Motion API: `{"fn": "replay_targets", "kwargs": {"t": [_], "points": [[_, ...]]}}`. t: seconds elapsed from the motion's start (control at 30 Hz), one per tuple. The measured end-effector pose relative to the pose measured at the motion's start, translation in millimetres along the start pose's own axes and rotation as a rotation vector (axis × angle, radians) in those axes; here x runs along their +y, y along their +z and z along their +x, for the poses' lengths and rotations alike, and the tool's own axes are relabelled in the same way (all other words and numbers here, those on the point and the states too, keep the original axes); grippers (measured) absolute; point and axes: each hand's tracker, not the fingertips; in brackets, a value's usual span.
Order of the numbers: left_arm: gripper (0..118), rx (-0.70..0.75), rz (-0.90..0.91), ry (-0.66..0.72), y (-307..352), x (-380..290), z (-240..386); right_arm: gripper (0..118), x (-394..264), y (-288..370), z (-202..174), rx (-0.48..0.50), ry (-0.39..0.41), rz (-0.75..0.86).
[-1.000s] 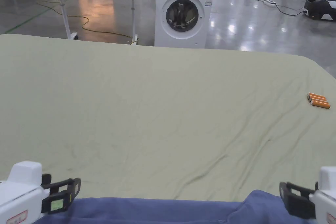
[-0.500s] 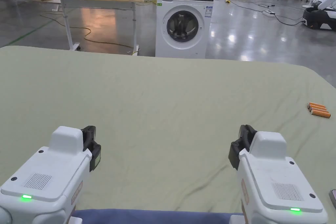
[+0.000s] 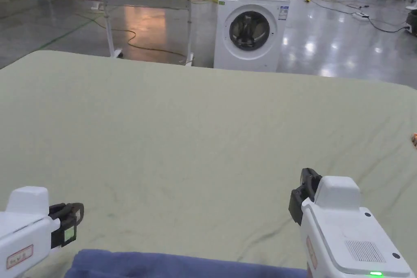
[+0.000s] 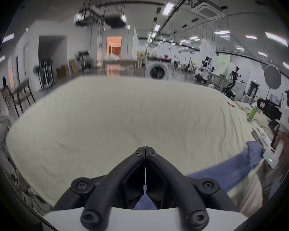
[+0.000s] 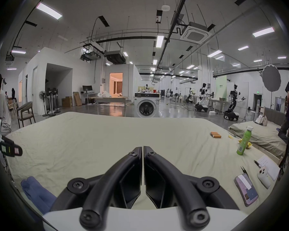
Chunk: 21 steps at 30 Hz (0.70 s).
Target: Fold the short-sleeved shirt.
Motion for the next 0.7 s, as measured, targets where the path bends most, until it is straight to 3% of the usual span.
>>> {"fn": "replay_targets", "kwargs": {"t": [0.1,0.17,0.27,0.33,0.47,0.57,0.63,0.7], "points": [[4,-0.095,-0.094,0.112,-6,-14,-34,1,-4,-1,-1,0.013,0.0,-0.027],[23,-0.137,-0.164,0.178,-10,-23,-48,1,-7,-2,-1,0.018,0.002,-0.043],[71,-0.212,-0.256,0.288,-21,-35,-70,1,-12,-2,1,0.022,0.009,-0.061],[82,-0.305,-0.307,0.376,-30,-43,-84,1,-14,-1,2,0.02,0.012,-0.073],[82,-0.462,-0.393,0.545,-52,-61,-98,1,-17,-1,6,0.016,0.011,-0.094],[80,-0.597,-0.352,0.647,-62,-66,-97,1,-19,-1,8,0.013,0.007,-0.103],[62,-0.627,-0.378,0.712,-73,-69,-93,1,-20,-1,8,0.012,0.001,-0.107],[55,-0.626,-0.392,0.687,-74,-69,-78,1,-21,-1,9,0.013,-0.004,-0.111]]}}
